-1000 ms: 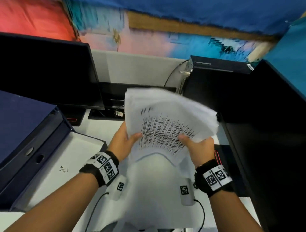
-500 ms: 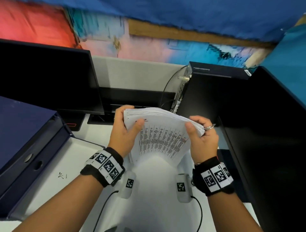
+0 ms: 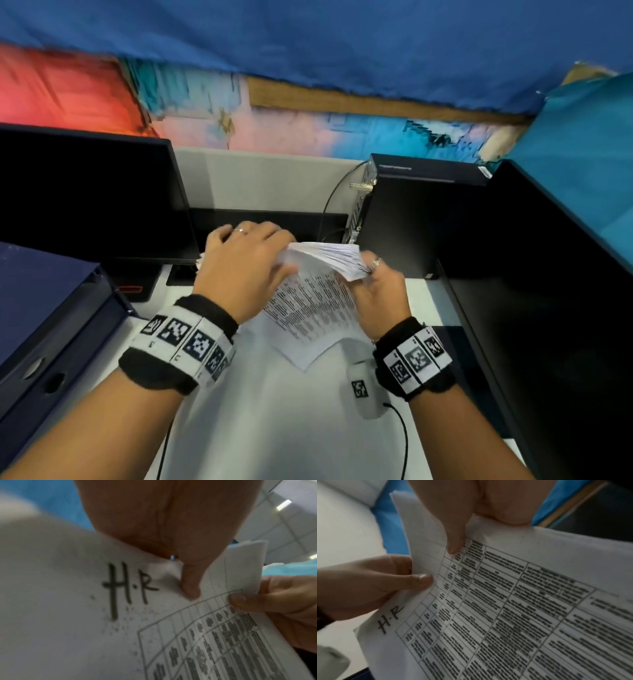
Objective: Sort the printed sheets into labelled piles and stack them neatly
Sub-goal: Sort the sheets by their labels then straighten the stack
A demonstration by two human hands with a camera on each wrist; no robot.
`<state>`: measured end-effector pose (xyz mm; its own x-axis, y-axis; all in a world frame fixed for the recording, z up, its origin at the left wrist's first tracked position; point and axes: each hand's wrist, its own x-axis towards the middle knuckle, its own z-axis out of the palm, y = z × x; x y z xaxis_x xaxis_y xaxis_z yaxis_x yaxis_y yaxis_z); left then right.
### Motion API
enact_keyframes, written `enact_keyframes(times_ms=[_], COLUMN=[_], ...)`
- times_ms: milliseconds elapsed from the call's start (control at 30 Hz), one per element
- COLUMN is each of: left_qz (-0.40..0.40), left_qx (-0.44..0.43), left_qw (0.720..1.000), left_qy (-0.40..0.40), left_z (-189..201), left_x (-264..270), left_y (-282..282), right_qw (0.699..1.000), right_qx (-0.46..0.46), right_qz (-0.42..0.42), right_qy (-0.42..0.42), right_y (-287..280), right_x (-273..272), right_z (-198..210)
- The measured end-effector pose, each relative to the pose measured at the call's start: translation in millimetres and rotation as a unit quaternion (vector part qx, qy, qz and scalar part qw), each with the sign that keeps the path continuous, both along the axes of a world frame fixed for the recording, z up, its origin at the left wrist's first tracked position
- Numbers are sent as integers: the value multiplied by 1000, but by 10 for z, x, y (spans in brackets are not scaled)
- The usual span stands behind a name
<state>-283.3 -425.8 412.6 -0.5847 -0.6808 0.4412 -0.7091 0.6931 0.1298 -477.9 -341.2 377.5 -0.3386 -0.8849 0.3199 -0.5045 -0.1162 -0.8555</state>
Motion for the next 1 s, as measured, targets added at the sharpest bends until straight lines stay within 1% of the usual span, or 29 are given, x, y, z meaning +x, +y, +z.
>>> enact_keyframes(times_ms=[33, 67, 100, 133, 167, 200, 233, 267, 300, 333, 367, 400, 467, 500, 533, 600, 667, 733, 800, 867, 967, 1000], left_qz=[-19, -25, -24, -20, -16, -10, -1, 5, 11, 17, 27, 39, 57, 61, 63, 77, 99, 112, 129, 131, 88, 76], left_qx=[14, 51, 96, 134, 161, 198, 246, 295, 341, 384, 415, 429, 422, 412, 401, 381, 385, 419, 428, 423, 389, 369], left_qw=[1000, 997, 992, 983, 973, 957, 937, 911, 884, 857, 836, 824, 821, 817, 811, 809, 822, 815, 804, 791, 788, 791], left_qy=[14, 46, 82, 122, 166, 209, 250, 288, 319, 342, 359, 369, 381, 398, 421, 441, 408, 385, 392, 422, 470, 481], left_z=[29, 31, 5, -22, -42, -97, -175, -250, -314, -394, -481, -580, -765, -851, -919, -1044, -1197, -1370, -1470, -1463, -1384, -1354], left_x=[-18, -8, 50, 131, 224, 325, 422, 496, 543, 572, 580, 576, 543, 528, 503, 461, 450, 455, 458, 439, 406, 398], left_y=[-10, -49, -80, -103, -154, -207, -247, -274, -272, -253, -220, -188, -108, -46, 13, 140, 283, 391, 446, 452, 434, 419], right_qw=[999, 995, 986, 970, 954, 947, 951, 955, 952, 938, 922, 914, 914, 920, 929, 944, 953, 959, 961, 963, 967, 967], right_qx=[-13, -28, -39, -44, -34, -6, 35, 65, 79, 96, 116, 137, 150, 137, 113, 75, 65, 112, 150, 129, 94, 85], right_qz=[-1, -32, -95, -175, -250, -298, -306, -279, -236, -199, -174, -149, -111, -114, -129, -167, -181, -170, -158, -147, -149, -146], right_qy=[41, 87, 135, 165, 159, 117, 33, -72, -181, -269, -325, -352, -362, -350, -328, -276, -235, -195, -174, -184, -185, -190], right_y=[-14, -37, -35, 9, 47, 102, 168, 219, 263, 323, 370, 410, 475, 512, 545, 621, 689, 752, 814, 827, 811, 799], right_x=[19, 15, -7, -46, -116, -184, -261, -324, -385, -428, -458, -468, -493, -512, -529, -587, -623, -606, -563, -543, -542, -534], right_z=[36, 40, 1, -64, -161, -255, -381, -508, -646, -751, -811, -831, -846, -852, -833, -825, -874, -976, -1039, -1009, -926, -890])
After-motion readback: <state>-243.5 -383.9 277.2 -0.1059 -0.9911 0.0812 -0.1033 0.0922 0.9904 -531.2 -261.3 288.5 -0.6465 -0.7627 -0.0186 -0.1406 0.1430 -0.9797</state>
